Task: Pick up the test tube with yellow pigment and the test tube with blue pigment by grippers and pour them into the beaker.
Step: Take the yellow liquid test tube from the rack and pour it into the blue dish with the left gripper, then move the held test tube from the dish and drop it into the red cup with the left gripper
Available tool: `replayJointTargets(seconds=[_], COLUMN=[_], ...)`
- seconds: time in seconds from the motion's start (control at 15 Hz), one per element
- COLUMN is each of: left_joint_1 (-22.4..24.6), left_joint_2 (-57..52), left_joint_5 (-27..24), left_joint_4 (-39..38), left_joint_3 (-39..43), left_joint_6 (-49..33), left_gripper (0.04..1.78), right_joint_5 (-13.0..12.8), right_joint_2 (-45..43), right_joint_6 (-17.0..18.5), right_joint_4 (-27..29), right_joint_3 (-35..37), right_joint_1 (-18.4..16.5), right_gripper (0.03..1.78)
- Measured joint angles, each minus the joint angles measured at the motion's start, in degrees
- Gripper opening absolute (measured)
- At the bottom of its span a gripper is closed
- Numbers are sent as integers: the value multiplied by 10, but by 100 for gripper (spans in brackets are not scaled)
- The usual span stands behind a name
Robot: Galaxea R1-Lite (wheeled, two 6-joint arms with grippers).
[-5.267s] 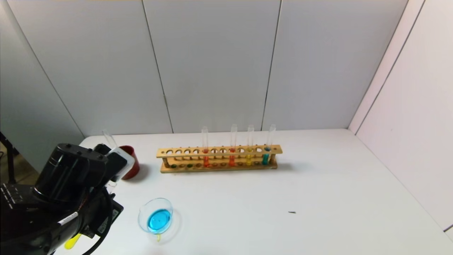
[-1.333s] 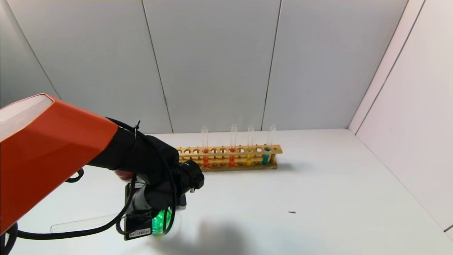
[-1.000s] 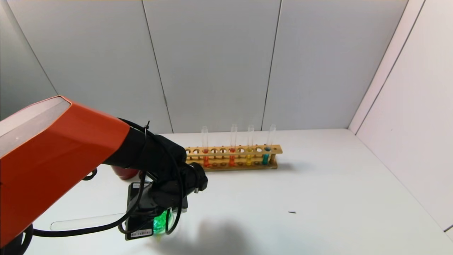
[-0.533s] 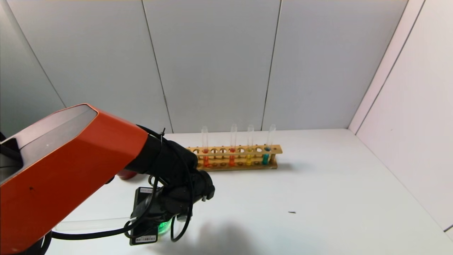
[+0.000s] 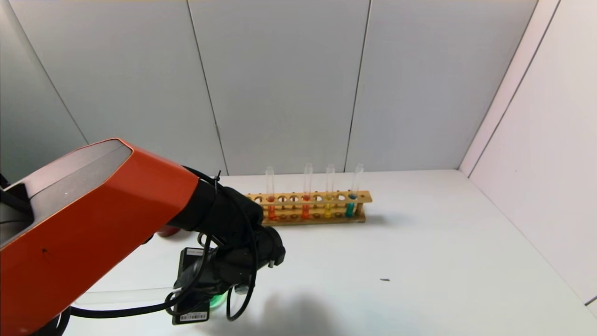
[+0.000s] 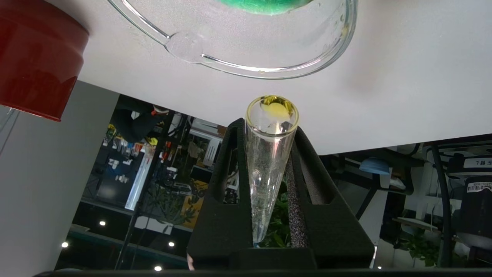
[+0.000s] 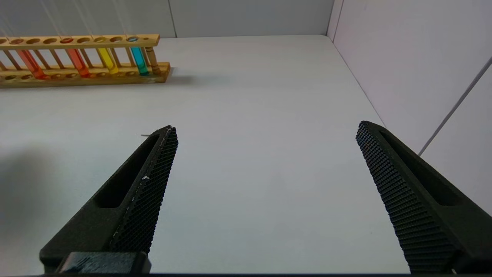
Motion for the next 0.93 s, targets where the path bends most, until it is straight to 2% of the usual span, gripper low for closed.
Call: replayJointTargets(seconds=[0.67, 0.93], left_joint_1=[4, 17], left_joint_2=[3, 10], left_joint_5=[2, -2], left_joint_4=[-9, -62], left_joint_3=[-17, -17], left_joint_6=[-7, -31], left_gripper=[31, 31], right_joint_5=[0, 0], right_joint_2=[0, 0], right_joint_6=[0, 0], right_joint_4=[0, 0], right_joint_3=[0, 0], right_joint_1=[0, 0], right_gripper=[170, 170])
